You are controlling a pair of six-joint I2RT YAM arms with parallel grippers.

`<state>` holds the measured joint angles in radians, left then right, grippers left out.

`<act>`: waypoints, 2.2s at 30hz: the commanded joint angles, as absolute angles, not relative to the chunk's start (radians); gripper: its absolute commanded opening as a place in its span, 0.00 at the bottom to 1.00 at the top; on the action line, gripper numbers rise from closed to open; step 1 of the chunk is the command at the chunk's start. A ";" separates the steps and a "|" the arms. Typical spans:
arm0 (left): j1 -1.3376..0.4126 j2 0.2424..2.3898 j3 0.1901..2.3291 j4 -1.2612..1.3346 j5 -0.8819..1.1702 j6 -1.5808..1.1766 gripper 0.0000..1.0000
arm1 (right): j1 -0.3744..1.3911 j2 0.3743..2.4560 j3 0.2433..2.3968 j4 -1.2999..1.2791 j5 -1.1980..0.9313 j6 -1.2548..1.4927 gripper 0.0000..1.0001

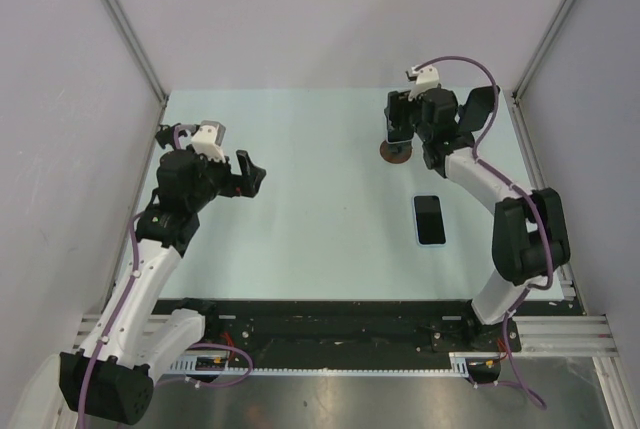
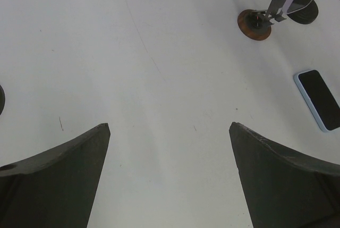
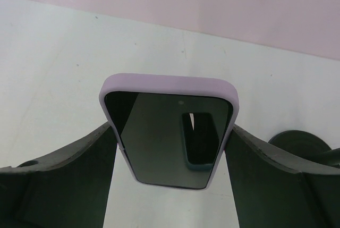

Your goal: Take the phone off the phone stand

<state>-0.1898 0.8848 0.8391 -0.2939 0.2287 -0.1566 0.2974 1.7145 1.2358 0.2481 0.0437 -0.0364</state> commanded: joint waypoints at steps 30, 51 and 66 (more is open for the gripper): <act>-0.271 0.844 0.833 -0.267 0.176 -0.121 1.00 | 0.081 1.210 1.088 -0.834 0.143 0.046 0.00; -0.367 0.835 0.819 -0.278 0.032 -0.045 1.00 | 0.063 1.678 1.140 -0.661 0.238 0.003 0.00; -0.388 0.830 0.815 -0.278 0.009 -0.031 1.00 | 0.025 1.743 1.147 -0.540 0.109 -0.130 0.19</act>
<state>-0.3779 0.8478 0.8173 -0.2977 0.0231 -0.0689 0.0475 1.7435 1.1019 -0.6449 0.1612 -0.1062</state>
